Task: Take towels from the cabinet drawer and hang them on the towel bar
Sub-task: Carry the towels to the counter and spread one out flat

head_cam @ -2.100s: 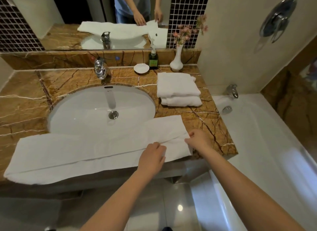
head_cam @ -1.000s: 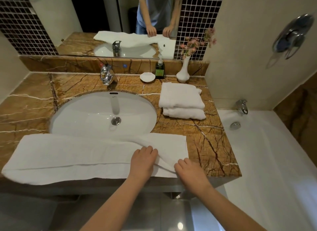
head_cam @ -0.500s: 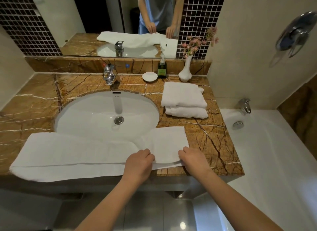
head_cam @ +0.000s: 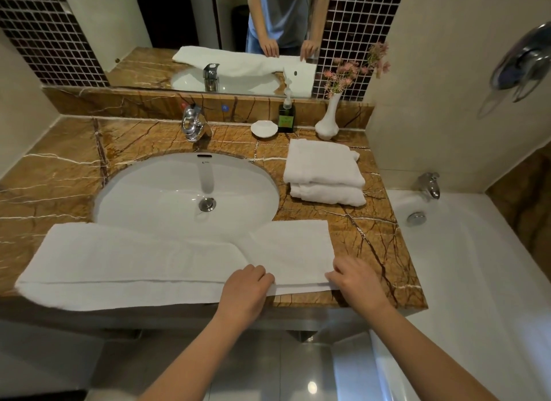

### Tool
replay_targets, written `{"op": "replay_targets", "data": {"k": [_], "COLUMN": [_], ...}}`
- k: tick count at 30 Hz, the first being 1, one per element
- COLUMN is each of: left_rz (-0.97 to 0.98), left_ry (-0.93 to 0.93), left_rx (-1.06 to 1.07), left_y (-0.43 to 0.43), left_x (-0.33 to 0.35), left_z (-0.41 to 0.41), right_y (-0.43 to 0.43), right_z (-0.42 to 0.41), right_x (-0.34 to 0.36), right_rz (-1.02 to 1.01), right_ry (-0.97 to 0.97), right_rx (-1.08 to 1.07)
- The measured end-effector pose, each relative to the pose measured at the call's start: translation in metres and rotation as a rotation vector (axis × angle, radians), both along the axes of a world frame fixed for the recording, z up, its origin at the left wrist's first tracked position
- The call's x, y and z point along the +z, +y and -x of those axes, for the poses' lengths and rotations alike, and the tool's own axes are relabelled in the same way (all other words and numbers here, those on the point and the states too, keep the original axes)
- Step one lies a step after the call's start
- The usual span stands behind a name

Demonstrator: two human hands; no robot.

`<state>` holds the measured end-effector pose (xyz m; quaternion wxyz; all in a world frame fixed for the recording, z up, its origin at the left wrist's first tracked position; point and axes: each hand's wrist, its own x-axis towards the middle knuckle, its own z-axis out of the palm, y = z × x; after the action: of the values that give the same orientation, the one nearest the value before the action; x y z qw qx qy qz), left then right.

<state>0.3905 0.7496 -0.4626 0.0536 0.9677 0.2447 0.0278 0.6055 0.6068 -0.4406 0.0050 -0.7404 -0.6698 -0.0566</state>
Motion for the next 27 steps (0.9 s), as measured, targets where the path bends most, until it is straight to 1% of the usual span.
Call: {"op": "replay_targets", "data": {"k": [5, 10, 15, 22, 24, 27], "left_rz": [-0.009, 0.005, 0.013, -0.011, -0.008, -0.01], "left_ry": [0.019, 0.082, 0.089, -0.018, -0.045, -0.045], "left_rx": [-0.046, -0.084, -0.1, 0.026, 0.074, 0.144], "left_y": [0.001, 0.0, 0.0, 0.003, 0.008, 0.016], "left_x": [0.0, 0.003, 0.002, 0.008, 0.01, 0.014], "left_z": [-0.001, -0.004, -0.001, 0.015, 0.026, 0.045], "right_y": [-0.002, -0.001, -0.01, 0.008, 0.025, 0.054], "right_z": [0.009, 0.016, 0.009, 0.019, 0.038, 0.079], "right_x": [-0.007, -0.003, -0.01, 0.001, 0.002, 0.0], "right_rz": [-0.099, -0.101, -0.101, -0.019, 0.014, 0.043], "right_ry": [0.115, 0.094, 0.156, 0.128, 0.135, 0.199], "right_rx": [-0.105, -0.045, -0.072, -0.024, 0.032, 0.129]}}
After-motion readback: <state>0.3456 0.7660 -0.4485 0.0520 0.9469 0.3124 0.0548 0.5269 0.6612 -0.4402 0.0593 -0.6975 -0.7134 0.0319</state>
